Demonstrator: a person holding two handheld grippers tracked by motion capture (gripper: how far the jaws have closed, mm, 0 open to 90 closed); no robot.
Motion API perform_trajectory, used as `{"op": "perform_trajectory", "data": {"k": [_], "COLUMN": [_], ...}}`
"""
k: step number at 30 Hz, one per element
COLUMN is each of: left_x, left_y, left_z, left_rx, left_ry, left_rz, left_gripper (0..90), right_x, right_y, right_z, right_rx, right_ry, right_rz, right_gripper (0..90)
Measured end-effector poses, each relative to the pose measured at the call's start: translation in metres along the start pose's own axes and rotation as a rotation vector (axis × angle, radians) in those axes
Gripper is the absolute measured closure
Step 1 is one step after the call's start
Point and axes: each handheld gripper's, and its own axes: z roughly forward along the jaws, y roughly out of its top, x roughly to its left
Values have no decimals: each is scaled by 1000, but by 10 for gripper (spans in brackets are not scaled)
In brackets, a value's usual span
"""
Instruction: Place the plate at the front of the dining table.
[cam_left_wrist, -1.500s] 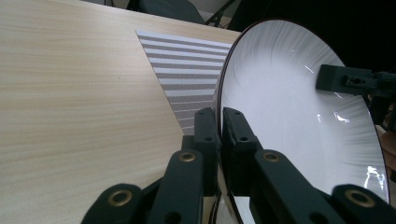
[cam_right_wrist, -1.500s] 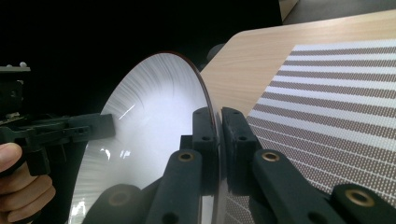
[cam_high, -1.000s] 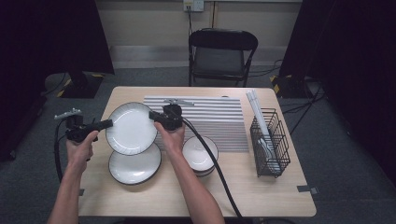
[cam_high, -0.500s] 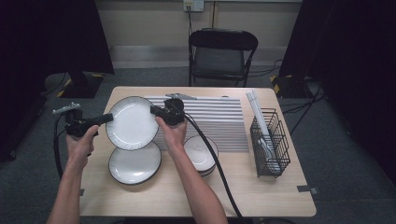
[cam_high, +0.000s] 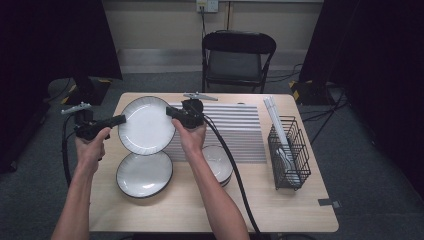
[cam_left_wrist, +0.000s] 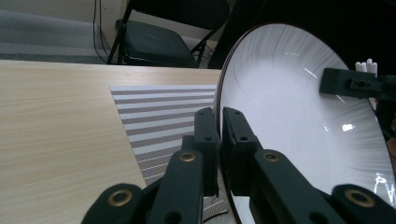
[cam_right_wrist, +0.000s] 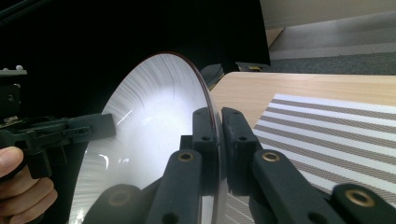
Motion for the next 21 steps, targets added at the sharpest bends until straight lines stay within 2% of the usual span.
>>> {"op": "perform_trajectory", "data": {"k": [9,18,21], "left_x": [-9,-22,-27], "left_y": [6,9,15], "left_z": [12,26,30], "left_rx": [-8,7,11], "left_ry": [-26,-38,-52], "left_rz": [11,20,47], "left_gripper": [856,855,855], "right_x": [-10,-22,-26], "right_y": [7,10,12], "right_z": [-11,-26,-31], "right_rx": [-9,-16,-27], "right_ry": [-4,-22,-16], "right_rz": [-3,-2,-1], "right_gripper": [852,852,852]}}
